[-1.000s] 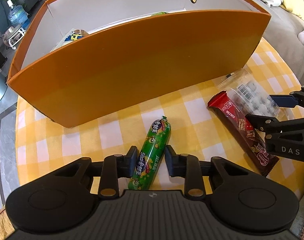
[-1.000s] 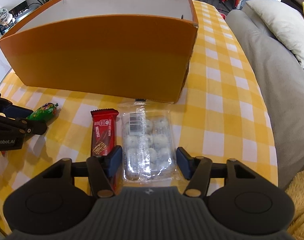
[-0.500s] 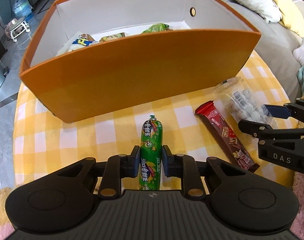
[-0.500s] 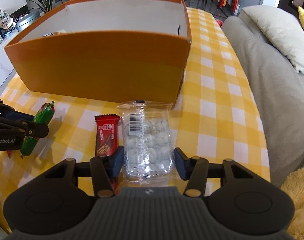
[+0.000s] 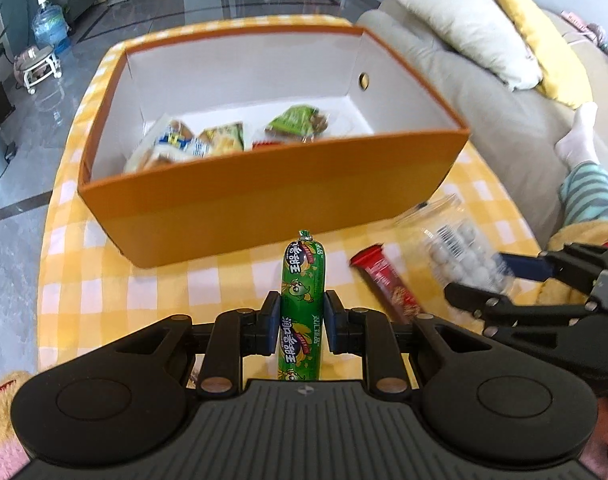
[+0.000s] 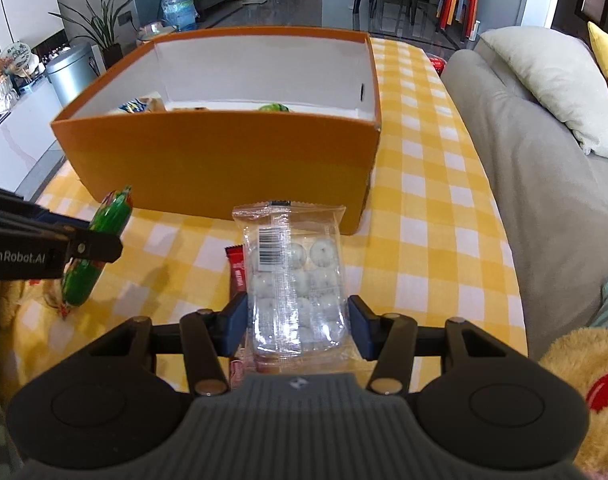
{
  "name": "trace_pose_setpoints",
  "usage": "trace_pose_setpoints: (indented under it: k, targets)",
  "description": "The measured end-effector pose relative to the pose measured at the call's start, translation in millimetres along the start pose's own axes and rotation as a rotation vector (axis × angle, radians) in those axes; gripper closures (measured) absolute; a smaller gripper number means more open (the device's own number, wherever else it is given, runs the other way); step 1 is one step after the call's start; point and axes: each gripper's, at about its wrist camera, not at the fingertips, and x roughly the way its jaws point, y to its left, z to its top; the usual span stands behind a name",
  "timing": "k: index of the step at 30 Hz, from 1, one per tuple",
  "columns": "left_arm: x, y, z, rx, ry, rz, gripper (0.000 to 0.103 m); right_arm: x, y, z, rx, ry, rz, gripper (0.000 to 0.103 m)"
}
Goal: Organize snacks
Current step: 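Carry the sausage stick and white-ball packet into the box and release both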
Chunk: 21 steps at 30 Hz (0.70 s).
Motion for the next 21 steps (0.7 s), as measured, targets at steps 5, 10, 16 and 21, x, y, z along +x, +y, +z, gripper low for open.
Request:
trace_pose_setpoints:
  k: [5,10,16,21]
  targets:
    - [-17,-5,9,-0.009,-0.044,-0.02,0.079,-19,2,5,0.004,-0.029,0.016,0.052]
    - [-38,-8,20,-0.022,-0.094,-0.058,0.079,-40,4,16,0.006,-0.076,0.04,0.052]
    - [-52,-7,41,-0.025,-0.144,-0.078,0.079,-66,-1,39,0.027,-0.147,0.067,0.052]
    - [-61,-2,67,-0.014,-0.189,-0.075,0.079,-72,-5,68,0.02,-0.191,0.079,0.052]
